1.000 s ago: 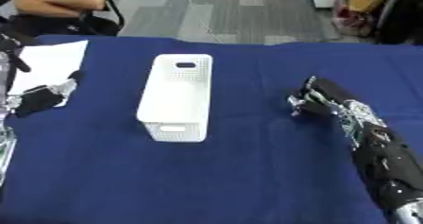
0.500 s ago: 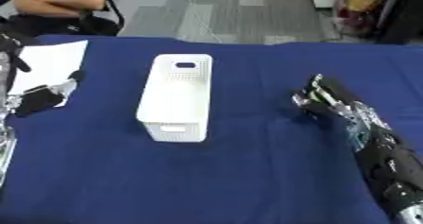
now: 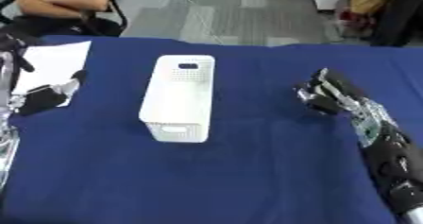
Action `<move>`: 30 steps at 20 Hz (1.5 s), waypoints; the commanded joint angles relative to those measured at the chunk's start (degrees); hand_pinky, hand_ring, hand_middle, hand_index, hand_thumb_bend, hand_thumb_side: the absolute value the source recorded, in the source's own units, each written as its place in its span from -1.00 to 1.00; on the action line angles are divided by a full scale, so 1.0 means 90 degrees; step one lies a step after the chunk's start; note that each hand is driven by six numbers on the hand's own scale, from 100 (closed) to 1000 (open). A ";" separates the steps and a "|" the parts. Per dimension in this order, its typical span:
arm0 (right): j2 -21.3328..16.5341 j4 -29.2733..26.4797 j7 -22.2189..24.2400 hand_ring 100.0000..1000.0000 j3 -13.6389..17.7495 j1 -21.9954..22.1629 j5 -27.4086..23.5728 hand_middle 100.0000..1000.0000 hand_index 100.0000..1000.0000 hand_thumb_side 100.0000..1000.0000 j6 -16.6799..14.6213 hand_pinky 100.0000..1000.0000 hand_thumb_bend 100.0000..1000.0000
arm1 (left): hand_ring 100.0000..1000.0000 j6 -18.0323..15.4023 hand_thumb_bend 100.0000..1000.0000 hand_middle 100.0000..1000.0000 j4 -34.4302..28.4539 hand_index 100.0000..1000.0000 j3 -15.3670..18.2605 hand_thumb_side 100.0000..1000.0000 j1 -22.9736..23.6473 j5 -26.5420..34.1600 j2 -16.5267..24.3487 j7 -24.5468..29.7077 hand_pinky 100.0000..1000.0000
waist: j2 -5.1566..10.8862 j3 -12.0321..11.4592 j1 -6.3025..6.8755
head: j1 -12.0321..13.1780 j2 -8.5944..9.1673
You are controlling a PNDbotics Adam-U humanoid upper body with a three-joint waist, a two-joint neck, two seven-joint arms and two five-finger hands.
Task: Pick up objects on the table and place them in the box.
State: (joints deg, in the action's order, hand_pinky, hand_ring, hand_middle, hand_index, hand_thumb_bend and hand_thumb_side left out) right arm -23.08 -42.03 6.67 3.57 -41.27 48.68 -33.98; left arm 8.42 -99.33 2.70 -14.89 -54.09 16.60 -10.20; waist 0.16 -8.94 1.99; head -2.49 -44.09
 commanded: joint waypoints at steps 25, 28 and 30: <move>0.0017 -0.1071 0.1395 -1.00 -0.0593 -0.1584 -0.2724 -0.97 -0.82 0.46 -0.0181 -1.00 -1.00 | -0.21 -0.0032 -0.09 0.31 -0.0058 0.41 0.0056 -0.20 0.0007 -0.0199 0.0175 0.0031 -1.00 | 0.0326 0.0023 -0.0146 | 0.0298 -0.0004; 0.0101 -0.1143 0.1498 -1.00 -0.0660 -0.1698 -0.2914 -0.98 -0.82 0.45 -0.0167 -1.00 -1.00 | -0.20 -0.0049 -0.09 0.32 -0.0058 0.41 0.0048 -0.19 -0.0008 -0.0224 0.0164 0.0033 -1.00 | 0.0344 -0.0006 -0.0159 | 0.0286 0.0000; 0.0156 -0.1169 0.1554 -1.00 -0.0695 -0.1758 -0.3019 -0.98 -0.82 0.45 -0.0172 -1.00 -1.00 | -0.21 -0.0058 -0.09 0.31 -0.0059 0.41 0.0046 -0.20 -0.0020 -0.0250 0.0154 0.0033 -1.00 | 0.0351 -0.0022 -0.0166 | 0.0280 0.0006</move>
State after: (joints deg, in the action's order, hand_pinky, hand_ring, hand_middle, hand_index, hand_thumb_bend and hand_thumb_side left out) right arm -21.11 -51.29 20.31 -2.68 -55.34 22.36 -35.53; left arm 8.09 -99.21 2.73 -14.34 -55.74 16.70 -9.95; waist 2.65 -9.18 0.40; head 0.01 -44.09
